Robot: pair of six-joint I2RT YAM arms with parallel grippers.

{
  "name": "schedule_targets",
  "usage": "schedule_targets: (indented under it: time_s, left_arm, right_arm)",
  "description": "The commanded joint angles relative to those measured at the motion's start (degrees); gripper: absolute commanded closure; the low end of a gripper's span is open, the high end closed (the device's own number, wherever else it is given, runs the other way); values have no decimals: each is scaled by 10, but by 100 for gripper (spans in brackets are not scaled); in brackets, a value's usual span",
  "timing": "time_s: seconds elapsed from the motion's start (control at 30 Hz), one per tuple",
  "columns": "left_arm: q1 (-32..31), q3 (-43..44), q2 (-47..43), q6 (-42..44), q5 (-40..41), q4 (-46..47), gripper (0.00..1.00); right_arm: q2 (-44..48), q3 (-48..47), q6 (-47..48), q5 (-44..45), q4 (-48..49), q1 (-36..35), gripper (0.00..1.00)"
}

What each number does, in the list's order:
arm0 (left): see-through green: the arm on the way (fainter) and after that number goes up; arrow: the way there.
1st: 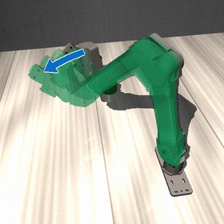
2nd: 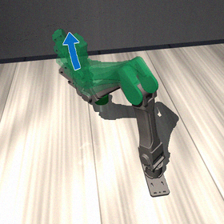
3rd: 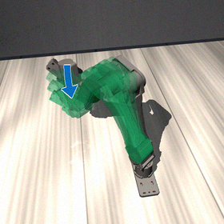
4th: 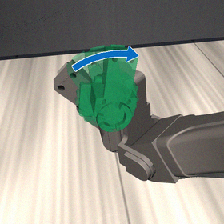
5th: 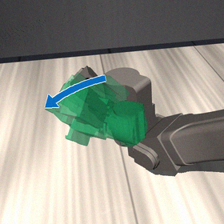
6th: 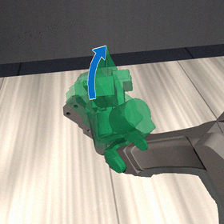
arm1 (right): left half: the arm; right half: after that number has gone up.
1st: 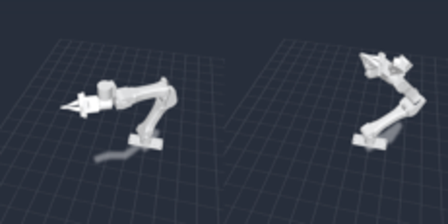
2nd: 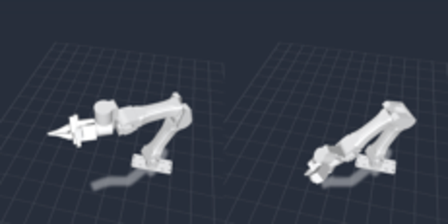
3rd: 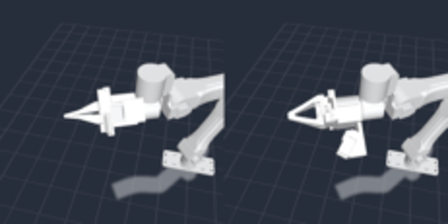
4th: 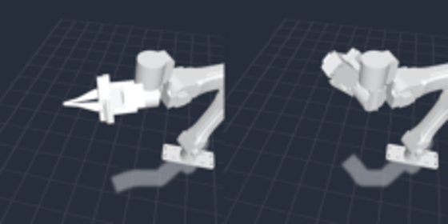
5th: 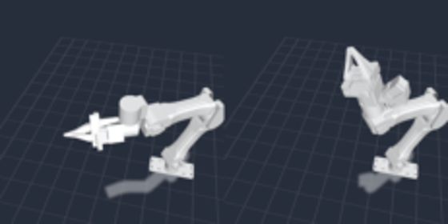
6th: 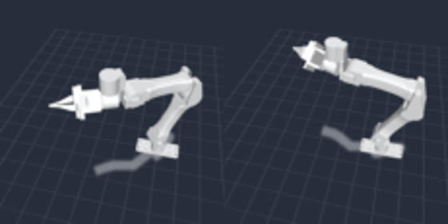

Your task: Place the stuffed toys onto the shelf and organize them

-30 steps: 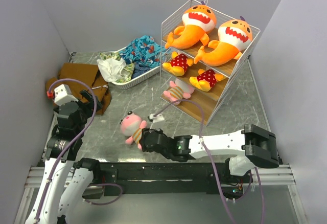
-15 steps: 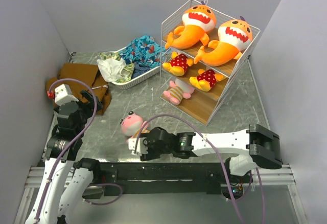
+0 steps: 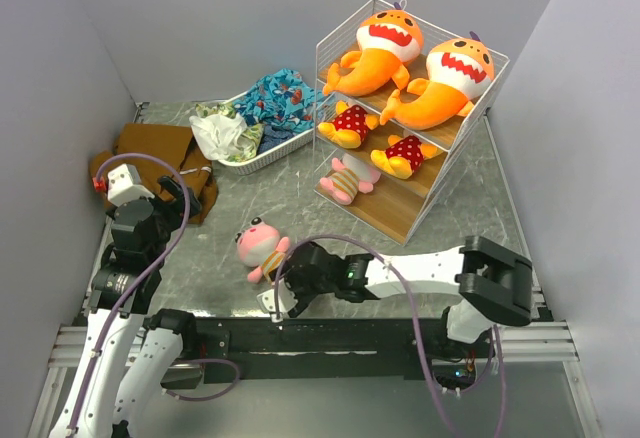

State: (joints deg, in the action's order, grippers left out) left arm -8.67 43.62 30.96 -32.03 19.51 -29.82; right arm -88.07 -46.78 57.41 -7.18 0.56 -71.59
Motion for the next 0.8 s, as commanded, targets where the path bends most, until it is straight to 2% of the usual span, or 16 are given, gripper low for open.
schedule_targets:
  time_s: [0.0, 0.13, 0.23, 0.33, 0.37, 0.4, 0.53, 0.77]
  left_arm:
    - [1, 2, -6, 13, -10, 21, 4]
    - [1, 2, -7, 12, -9, 20, 4]
    - [1, 2, -6, 12, -11, 21, 4]
    - [1, 3, -5, 11, -9, 18, 4]
    - [1, 3, -5, 10, -9, 18, 4]
    - [1, 2, -6, 10, -9, 20, 4]
    - [1, 2, -5, 11, -11, 21, 4]
    - [1, 1, -3, 13, -15, 22, 4]
  right_arm:
    - [-36, -13, 55, -3, 45, 3, 32]
    - [-75, -8, 69, 34, 60, 7, 36]
    - [-69, 8, 40, 56, 108, 9, 50]
    - [-43, 22, -21, 99, 144, -4, 79]
    - [-36, 21, -39, 113, 139, -8, 92]
    - [-29, 18, -68, 124, 125, -12, 97]
    - [28, 2, -164, 216, 64, -34, 100]
    - [78, -63, -316, 369, -155, -61, 100]
